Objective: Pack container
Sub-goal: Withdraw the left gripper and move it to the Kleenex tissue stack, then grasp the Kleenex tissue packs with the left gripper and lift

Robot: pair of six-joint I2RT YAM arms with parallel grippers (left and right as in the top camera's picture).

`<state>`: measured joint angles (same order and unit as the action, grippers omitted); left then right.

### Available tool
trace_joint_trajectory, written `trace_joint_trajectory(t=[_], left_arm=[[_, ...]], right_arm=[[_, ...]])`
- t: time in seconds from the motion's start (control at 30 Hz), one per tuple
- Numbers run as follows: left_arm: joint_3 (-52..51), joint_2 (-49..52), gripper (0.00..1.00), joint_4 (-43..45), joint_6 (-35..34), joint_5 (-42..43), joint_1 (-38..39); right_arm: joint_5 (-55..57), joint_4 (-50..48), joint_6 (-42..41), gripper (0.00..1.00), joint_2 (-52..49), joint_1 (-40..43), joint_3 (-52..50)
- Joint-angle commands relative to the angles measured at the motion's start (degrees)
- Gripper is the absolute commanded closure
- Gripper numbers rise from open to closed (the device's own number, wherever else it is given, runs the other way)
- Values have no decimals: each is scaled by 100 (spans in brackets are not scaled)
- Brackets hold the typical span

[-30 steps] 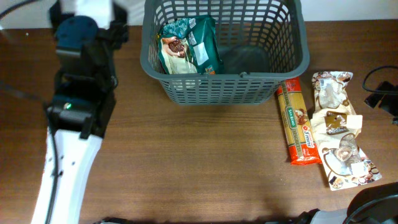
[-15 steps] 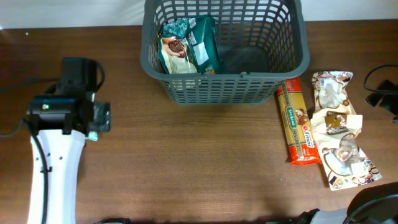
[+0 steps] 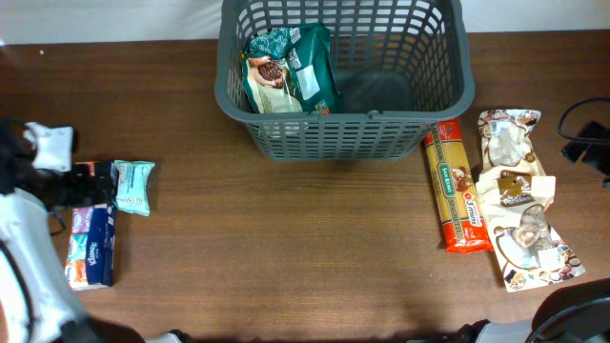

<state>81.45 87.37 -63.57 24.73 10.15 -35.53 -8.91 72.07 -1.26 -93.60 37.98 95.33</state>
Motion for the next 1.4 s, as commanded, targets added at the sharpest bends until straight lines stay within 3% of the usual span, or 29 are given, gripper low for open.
trace_joint_trajectory(t=[0.0,0.17,0.33,0.8,1.37], left_arm=[[-118,678,4,192,420,706,-380],[-118,1075,2,474,1200,562,-407],[-118,1104,1,1069,1637,-450,-411],[-118,1825,0,1300,1080,-352,-584],[-332,2422,0,1349,1082,-275,-573]], right_arm=[[52,-63,33,1,-2,-4,2],[55,-79,35,1,-2,-4,2],[138,-76,35,1,-2,-4,2],[470,-79,35,1,-2,-4,2],[511,-94,35,1,-2,-4,2]])
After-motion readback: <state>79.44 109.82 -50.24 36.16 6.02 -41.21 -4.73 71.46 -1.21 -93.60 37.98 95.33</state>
